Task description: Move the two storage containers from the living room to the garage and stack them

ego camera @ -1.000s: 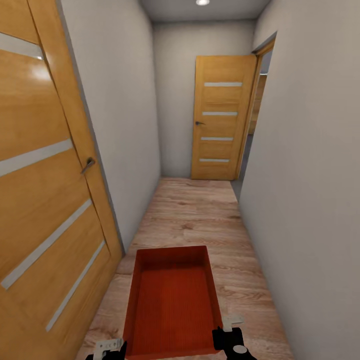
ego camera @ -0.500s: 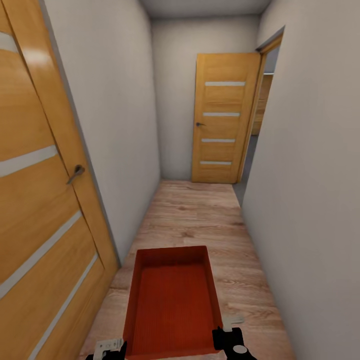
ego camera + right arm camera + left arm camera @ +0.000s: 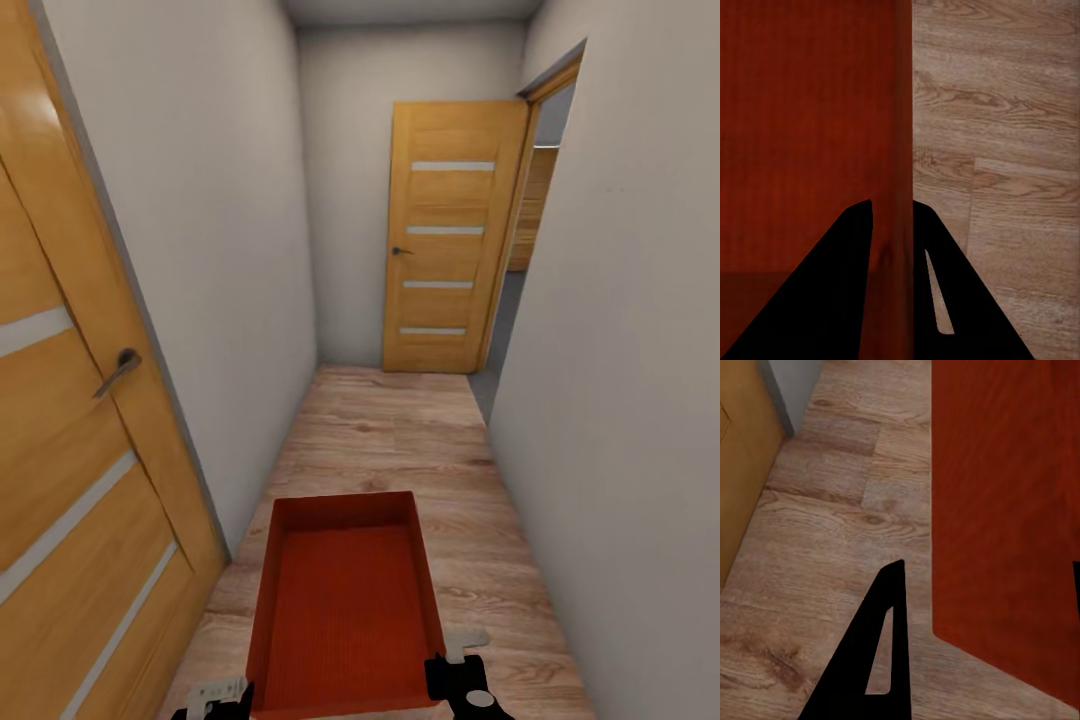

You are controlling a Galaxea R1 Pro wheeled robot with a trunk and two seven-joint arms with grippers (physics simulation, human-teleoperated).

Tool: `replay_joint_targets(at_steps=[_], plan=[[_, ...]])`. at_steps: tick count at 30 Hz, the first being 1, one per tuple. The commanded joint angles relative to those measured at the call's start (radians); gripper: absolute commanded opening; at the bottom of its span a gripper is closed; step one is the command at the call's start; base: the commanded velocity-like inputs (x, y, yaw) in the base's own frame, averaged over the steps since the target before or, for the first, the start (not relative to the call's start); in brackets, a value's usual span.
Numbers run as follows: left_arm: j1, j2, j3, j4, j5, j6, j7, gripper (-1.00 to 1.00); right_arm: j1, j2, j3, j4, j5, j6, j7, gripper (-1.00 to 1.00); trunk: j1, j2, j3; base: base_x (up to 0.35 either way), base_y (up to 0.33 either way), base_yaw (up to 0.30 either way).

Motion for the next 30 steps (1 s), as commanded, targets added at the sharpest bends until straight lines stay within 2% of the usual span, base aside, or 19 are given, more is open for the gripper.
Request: replay_joint_targets(at_steps=[1,10,30], plan=[[0.000,0.011,0.018,0.001,0.000,-0.001,0.001,-1.00,-0.002,-0.001,-0.058,-0.003,0.009,-0.004,-0.015,-1.00,0.001,-0.001,-0.001,0.345,0.000,-0.079],[0.000,0.011,0.018,0.001,0.000,-0.001,0.001,-1.00,-0.002,-0.001,-0.058,-0.003,0.009,-0.004,-0.015,-1.00,0.001,-0.001,-0.001,0.345,0.000,-0.157],[0.000,0.011,0.018,0.001,0.000,-0.001,0.001,-1.00,-0.002,0.000,-0.058,-0.003,0.009,-0.004,-0.015,-1.00,0.001,-0.001,-0.001,0.345,0.000,-0.008]])
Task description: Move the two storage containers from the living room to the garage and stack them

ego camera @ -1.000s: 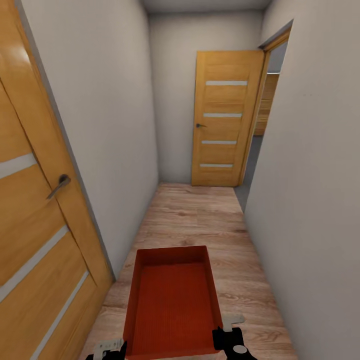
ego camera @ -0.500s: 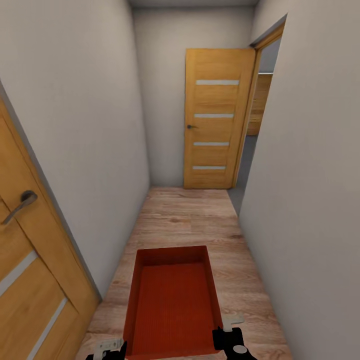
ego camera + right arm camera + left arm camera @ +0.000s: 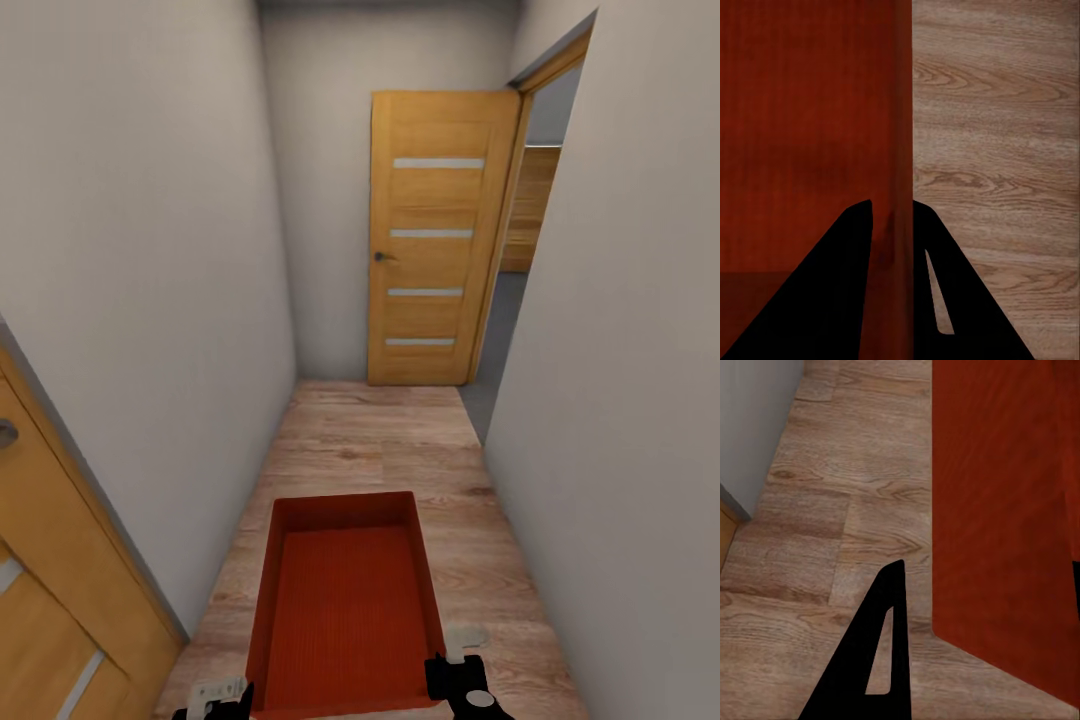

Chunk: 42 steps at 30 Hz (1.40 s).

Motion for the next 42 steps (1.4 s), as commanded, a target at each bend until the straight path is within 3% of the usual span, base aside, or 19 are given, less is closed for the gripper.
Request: replay_joint_targets(at_steps=[1,42], plan=[[0.000,0.011,0.017,0.002,0.000,-0.001,0.001,-1.00,-0.002,-0.001,-0.058,-0.003,0.009,-0.004,-0.013,-1.00,0.001,-0.001,-0.001,0.345,0.000,0.000],[0.000,0.011,0.017,0.002,0.000,-0.001,0.001,-1.00,-0.002,-0.001,-0.058,-0.003,0.009,-0.005,-0.013,-1.00,0.001,-0.001,-0.001,0.345,0.000,0.000]])
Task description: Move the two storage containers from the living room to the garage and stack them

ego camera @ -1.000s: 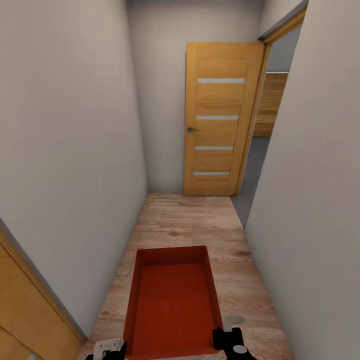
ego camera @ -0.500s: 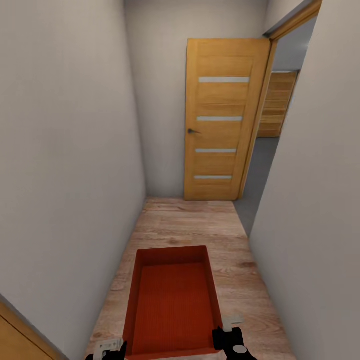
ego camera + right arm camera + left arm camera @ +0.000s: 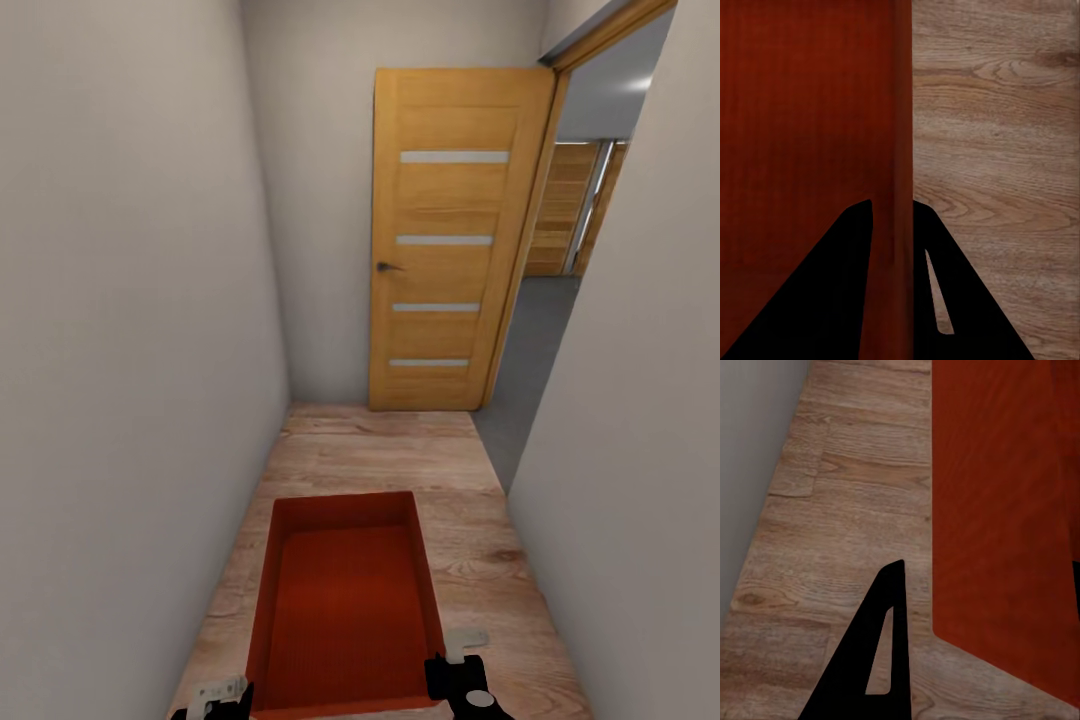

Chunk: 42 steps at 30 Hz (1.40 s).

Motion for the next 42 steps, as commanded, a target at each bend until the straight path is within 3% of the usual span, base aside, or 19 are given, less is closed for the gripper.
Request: replay_joint_targets(at_steps=[1,18,31,42], plan=[[0.000,0.011,0.017,0.002,0.000,-0.001,0.001,-1.00,-0.002,-0.001,-0.058,-0.003,0.009,-0.004,-0.013,-1.00,0.001,-0.001,-0.001,0.345,0.000,0.000],[0.000,0.011,0.017,0.002,0.000,-0.001,0.001,-1.00,-0.002,-0.001,-0.058,-0.003,0.009,-0.004,-0.013,-1.00,0.001,-0.001,-0.001,0.342,0.000,-0.022],[0.000,0.011,0.018,0.002,0.000,-0.002,0.001,-1.00,-0.002,-0.001,-0.058,-0.003,0.009,-0.004,-0.013,-1.00,0.001,-0.001,-0.001,0.070,0.000,-0.144],[0.000,0.011,0.017,0.002,0.000,-0.002,0.001,-1.00,-0.002,0.000,-0.058,-0.003,0.009,-0.004,-0.013,-1.00,0.001,-0.001,-0.001,0.305,0.000,-0.005]])
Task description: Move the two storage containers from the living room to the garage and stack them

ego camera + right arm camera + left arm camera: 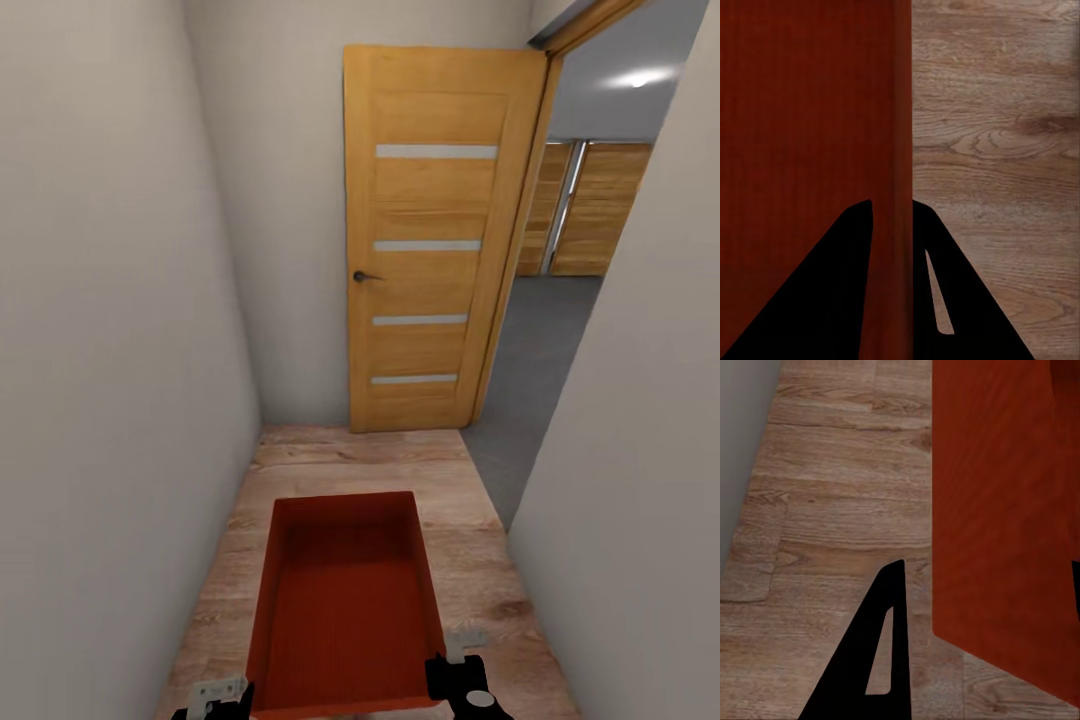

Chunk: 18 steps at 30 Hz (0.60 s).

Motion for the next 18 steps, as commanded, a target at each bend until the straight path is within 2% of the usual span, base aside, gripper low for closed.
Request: replay_joint_targets(at_steps=[1,18], plan=[[0.000,0.011,0.018,0.001,0.000,0.000,0.001,-1.00,-0.002,-0.001,-0.050,-0.003,0.003,-0.004,-0.014,-1.00,0.001,-0.001,-0.001,0.343,0.000,0.000],[0.000,0.011,0.018,0.001,0.000,0.000,0.001,-1.00,-0.002,-0.001,-0.050,-0.003,0.002,-0.005,-0.014,-1.00,0.001,-0.001,-0.001,0.345,0.000,0.000]])
